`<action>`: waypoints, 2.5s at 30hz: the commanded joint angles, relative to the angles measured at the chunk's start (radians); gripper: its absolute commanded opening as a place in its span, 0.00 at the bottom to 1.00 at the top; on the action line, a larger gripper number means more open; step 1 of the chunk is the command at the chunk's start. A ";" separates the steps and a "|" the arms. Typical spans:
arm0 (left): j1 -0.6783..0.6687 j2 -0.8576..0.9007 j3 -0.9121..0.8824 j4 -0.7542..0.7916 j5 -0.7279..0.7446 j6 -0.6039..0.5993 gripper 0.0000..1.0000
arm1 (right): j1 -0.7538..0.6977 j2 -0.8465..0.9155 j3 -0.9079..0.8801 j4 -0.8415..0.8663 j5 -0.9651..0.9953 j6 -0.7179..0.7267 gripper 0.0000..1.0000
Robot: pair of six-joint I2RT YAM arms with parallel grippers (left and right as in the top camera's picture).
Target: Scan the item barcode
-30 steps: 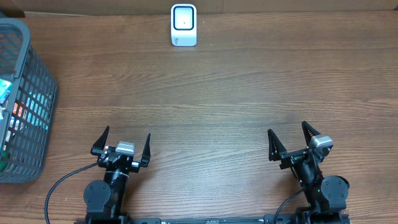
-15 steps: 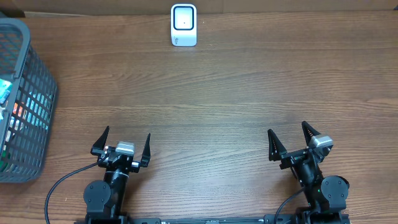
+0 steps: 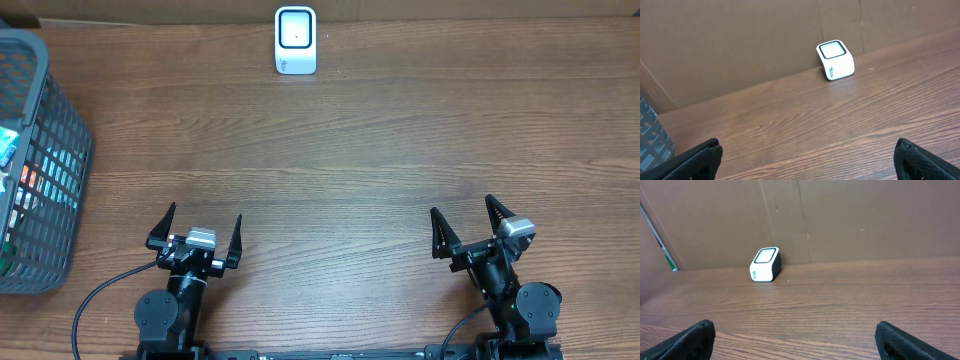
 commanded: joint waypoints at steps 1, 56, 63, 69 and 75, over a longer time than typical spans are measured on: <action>-0.006 -0.011 -0.004 -0.002 0.011 -0.010 1.00 | -0.002 -0.011 -0.010 0.008 -0.004 -0.001 1.00; 0.003 0.739 0.965 -0.336 0.185 -0.080 1.00 | -0.002 -0.011 -0.010 0.008 -0.005 -0.001 1.00; 0.003 1.199 1.635 -0.861 0.341 -0.045 1.00 | -0.002 -0.011 -0.010 0.008 -0.005 -0.001 1.00; 0.003 1.456 2.048 -1.094 0.541 -0.040 0.99 | -0.002 -0.011 -0.010 0.008 -0.005 -0.001 1.00; -0.001 1.513 2.079 -1.110 0.566 -0.093 1.00 | -0.002 -0.011 -0.010 0.008 -0.005 -0.001 1.00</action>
